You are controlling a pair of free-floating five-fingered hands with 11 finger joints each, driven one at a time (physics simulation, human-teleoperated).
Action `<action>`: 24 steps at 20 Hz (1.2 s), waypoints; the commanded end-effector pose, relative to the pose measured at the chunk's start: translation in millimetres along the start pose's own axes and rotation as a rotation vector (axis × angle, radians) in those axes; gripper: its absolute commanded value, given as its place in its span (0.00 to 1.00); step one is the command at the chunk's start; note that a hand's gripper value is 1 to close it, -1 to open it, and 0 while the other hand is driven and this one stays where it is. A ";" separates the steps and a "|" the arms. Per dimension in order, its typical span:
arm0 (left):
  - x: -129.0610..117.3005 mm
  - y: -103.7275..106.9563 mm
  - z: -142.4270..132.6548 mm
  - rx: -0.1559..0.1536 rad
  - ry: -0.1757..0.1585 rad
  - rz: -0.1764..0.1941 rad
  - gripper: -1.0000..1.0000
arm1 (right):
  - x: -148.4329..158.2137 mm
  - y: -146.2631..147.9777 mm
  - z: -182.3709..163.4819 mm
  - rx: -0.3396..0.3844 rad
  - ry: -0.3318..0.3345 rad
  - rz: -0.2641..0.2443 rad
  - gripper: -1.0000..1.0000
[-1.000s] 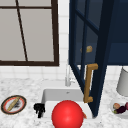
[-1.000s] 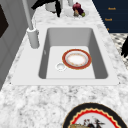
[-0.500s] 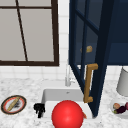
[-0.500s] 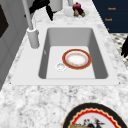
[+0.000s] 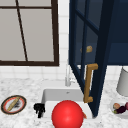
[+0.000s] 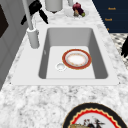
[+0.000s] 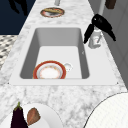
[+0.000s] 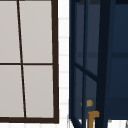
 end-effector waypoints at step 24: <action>0.0 0.0 0.0 0.000 0.000 0.000 0.50 | -3.3 -3.1 -29.8 0.191 -0.049 -0.040 1.00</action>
